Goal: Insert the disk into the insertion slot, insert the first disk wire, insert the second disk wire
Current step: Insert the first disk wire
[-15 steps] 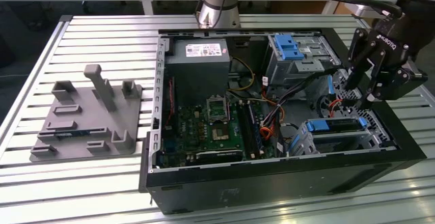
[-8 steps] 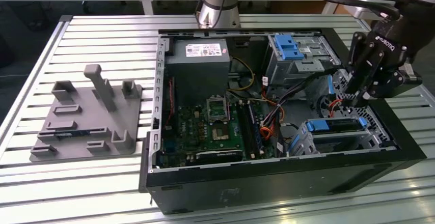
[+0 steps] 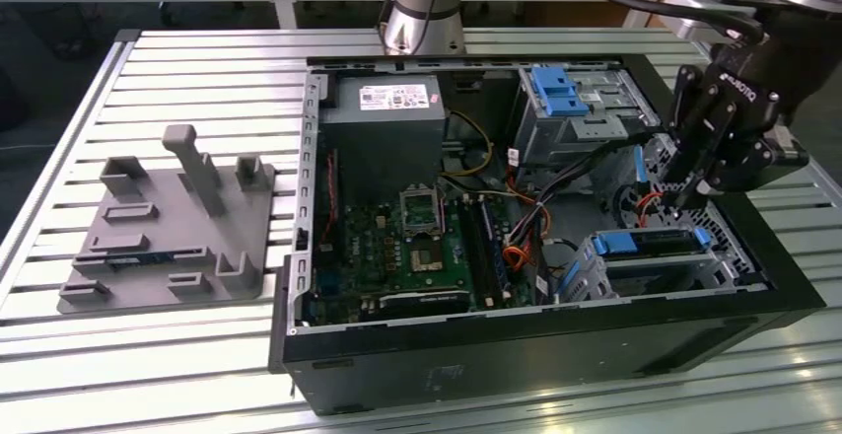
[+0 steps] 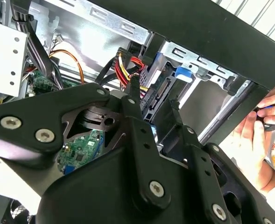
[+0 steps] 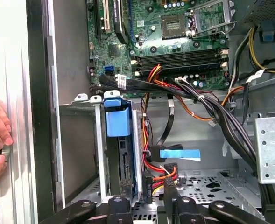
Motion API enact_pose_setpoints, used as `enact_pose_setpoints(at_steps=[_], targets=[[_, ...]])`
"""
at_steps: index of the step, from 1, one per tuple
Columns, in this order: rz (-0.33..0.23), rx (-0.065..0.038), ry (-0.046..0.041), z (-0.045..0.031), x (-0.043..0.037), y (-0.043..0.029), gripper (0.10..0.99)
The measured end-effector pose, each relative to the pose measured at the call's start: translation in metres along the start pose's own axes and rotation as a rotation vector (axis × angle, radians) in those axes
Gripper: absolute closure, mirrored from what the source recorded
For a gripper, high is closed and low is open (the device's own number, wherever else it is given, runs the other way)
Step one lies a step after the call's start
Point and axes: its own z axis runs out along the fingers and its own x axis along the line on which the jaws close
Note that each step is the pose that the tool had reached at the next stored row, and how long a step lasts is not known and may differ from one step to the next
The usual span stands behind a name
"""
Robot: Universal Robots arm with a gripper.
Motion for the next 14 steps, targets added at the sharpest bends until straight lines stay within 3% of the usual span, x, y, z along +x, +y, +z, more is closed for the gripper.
enact_pose_setpoints(at_steps=[6, 8, 9, 10, 14], targets=[[0.000, 0.000, 0.0012, 0.0024, -0.0006, 0.0001, 0.675], [0.000, 0.000, 0.0010, 0.0028, -0.0007, 0.0001, 0.757], [0.000, 0.000, 0.0009, 0.0031, -0.0007, 0.0001, 0.757], [0.000, 0.000, 0.0010, 0.0033, -0.0007, 0.0001, 0.827], [0.000, 0.000, 0.0012, 0.0040, -0.0008, 0.0001, 0.827]])
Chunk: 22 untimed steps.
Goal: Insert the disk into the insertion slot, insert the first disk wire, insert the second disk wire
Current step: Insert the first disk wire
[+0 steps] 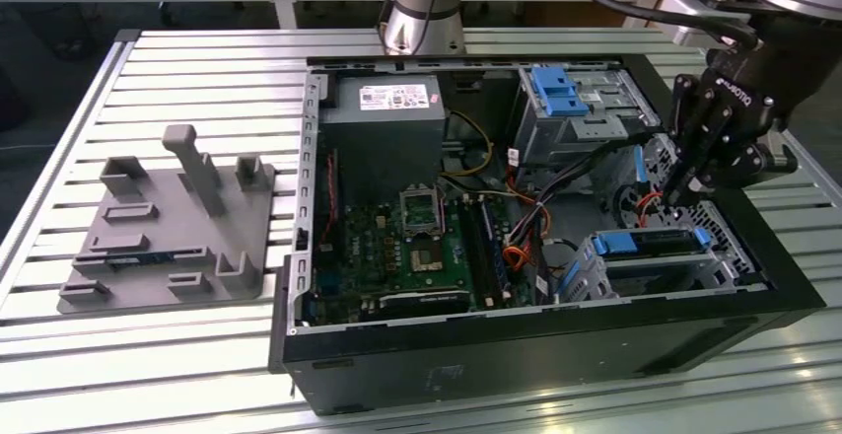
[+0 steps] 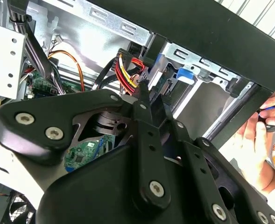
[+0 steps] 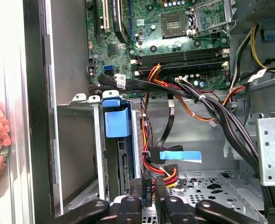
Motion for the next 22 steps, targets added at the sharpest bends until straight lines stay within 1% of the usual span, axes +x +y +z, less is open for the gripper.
enact_pose_setpoints(at_steps=[3, 4, 6, 14, 16, 20, 22], targets=[[0.000, 0.000, -0.0001, 0.0002, 0.0000, 0.0000, 0.839], [0.000, 0.000, -0.0002, 0.0003, -0.0001, 0.0000, 0.906], [0.000, 0.000, -0.0003, 0.0003, -0.0001, 0.0000, 0.922], [-0.002, 0.000, -0.0001, 0.0005, -0.0004, 0.0000, 0.922], [-0.016, 0.001, 0.0005, 0.0005, -0.0004, 0.0000, 0.922], [-0.063, 0.007, 0.0021, 0.0005, -0.0004, 0.0000, 0.922], [-0.075, 0.009, 0.0024, 0.0005, -0.0004, 0.0001, 0.922]])
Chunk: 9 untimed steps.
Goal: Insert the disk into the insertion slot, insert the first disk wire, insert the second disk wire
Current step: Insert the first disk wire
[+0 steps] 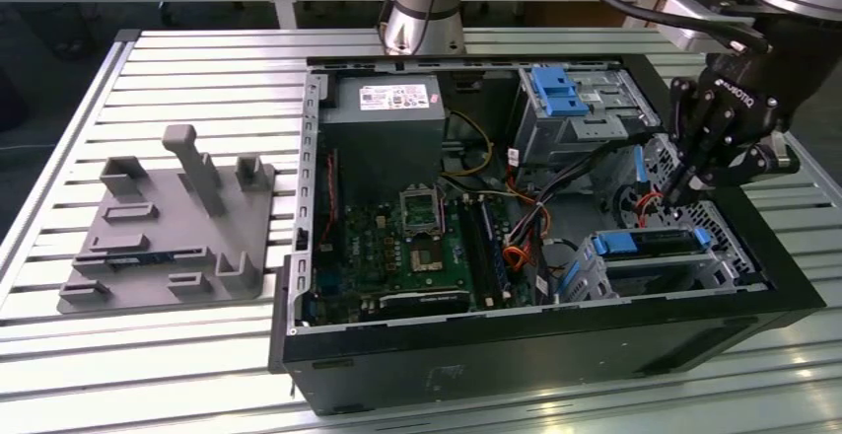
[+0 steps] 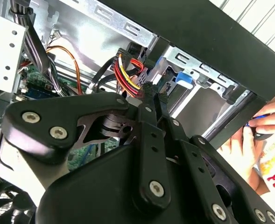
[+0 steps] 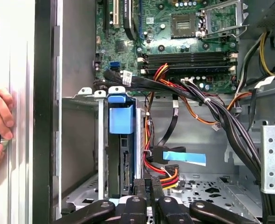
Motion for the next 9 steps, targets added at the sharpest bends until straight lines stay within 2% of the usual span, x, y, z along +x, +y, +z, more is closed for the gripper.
enact_pose_setpoints(at_steps=[2, 3, 8, 9], targets=[[-0.001, 0.000, -0.0006, 0.0001, 0.0008, 0.0001, 0.922], [-0.001, 0.000, -0.0051, 0.0003, 0.0022, 0.0002, 0.922], [-0.002, 0.001, -0.0407, 0.0017, 0.0110, 0.0001, 0.922], [-0.003, 0.001, -0.0457, 0.0019, 0.0133, 0.0001, 0.922]])
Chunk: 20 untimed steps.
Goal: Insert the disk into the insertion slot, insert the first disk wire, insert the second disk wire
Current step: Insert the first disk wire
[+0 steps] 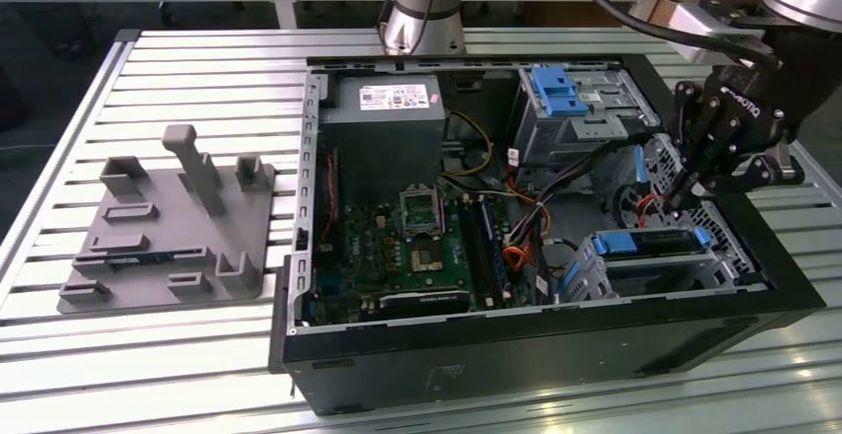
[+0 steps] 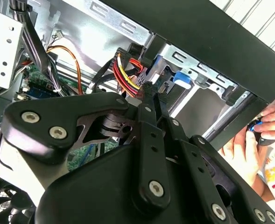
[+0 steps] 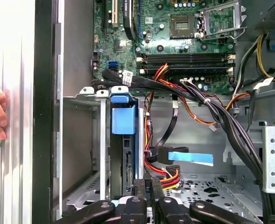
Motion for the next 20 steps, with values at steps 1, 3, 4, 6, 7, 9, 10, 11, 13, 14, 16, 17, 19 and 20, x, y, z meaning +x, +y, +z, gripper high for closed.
enact_pose_setpoints(at_steps=[1, 3, 4, 6, 7, 9, 10, 11, 13, 14, 16, 17, 19, 20], targets=[[0.000, 0.000, -0.0039, 0.0002, 0.0023, 0.0001, 0.922], [0.000, 0.000, -0.0121, 0.0007, 0.0070, 0.0003, 0.922], [-0.001, 0.000, -0.0156, 0.0010, 0.0093, 0.0006, 0.922], [-0.001, 0.000, -0.0213, 0.0016, 0.0140, 0.0020, 0.922], [-0.001, 0.000, -0.0237, 0.0020, 0.0166, 0.0029, 0.922], [-0.001, 0.000, -0.0290, 0.0028, 0.0209, 0.0037, 0.922], [-0.001, -0.001, -0.0336, 0.0030, 0.0213, 0.0036, 0.922], [-0.003, -0.001, -0.0392, 0.0033, 0.0212, 0.0036, 0.922], [-0.005, -0.001, -0.0516, 0.0036, 0.0212, 0.0037, 0.922], [-0.008, -0.001, -0.0591, 0.0037, 0.0212, 0.0037, 0.922], [-0.013, -0.001, -0.0722, 0.0039, 0.0212, 0.0037, 0.922], [-0.015, 0.000, -0.0779, 0.0040, 0.0213, 0.0037, 0.922], [-0.017, 0.000, -0.0828, 0.0041, 0.0222, 0.0036, 0.922], [-0.017, 0.000, -0.0830, 0.0041, 0.0223, 0.0037, 0.922]])
